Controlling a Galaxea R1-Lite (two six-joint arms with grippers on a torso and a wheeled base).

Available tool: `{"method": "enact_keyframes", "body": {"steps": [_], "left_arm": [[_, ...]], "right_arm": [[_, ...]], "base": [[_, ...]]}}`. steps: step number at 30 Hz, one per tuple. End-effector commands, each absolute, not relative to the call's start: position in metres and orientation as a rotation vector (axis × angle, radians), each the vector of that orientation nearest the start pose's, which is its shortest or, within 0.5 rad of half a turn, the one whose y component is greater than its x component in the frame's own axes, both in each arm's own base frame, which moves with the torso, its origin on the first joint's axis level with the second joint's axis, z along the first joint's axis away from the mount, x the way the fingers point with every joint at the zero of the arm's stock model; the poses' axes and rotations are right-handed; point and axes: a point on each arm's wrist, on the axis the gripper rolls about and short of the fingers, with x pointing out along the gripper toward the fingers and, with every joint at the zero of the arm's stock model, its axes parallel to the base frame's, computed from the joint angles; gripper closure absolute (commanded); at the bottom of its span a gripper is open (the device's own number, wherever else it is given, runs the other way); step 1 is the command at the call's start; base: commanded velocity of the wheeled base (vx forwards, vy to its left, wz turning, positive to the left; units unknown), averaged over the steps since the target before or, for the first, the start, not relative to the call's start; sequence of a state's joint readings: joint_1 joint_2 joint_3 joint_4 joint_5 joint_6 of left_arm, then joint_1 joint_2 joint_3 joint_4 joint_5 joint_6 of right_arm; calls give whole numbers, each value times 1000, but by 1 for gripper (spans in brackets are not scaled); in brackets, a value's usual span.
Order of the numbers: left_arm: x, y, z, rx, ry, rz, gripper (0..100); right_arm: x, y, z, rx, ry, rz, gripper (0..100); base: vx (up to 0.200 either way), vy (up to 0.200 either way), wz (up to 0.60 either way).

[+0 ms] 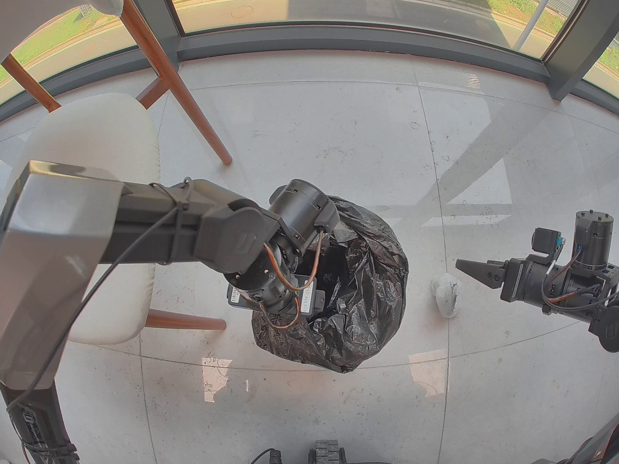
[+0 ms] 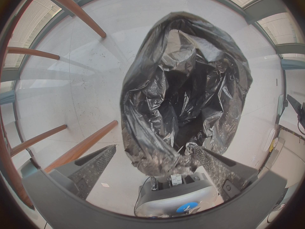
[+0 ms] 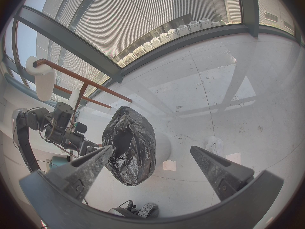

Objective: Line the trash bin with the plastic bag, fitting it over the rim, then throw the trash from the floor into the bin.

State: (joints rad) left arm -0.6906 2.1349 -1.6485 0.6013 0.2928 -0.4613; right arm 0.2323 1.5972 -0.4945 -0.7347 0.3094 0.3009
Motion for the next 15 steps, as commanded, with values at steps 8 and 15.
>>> {"method": "enact_keyframes", "body": {"steps": [8,15], "left_arm": [[326,-271,119,94,1002,-130,100],[326,-257,113,108,1041,-93,100]], "right_arm": [[237,62,138,305,462,470,0],[238,62,139,308,438,473,0]], "base": [[0,0,0],[0,0,0]]}}
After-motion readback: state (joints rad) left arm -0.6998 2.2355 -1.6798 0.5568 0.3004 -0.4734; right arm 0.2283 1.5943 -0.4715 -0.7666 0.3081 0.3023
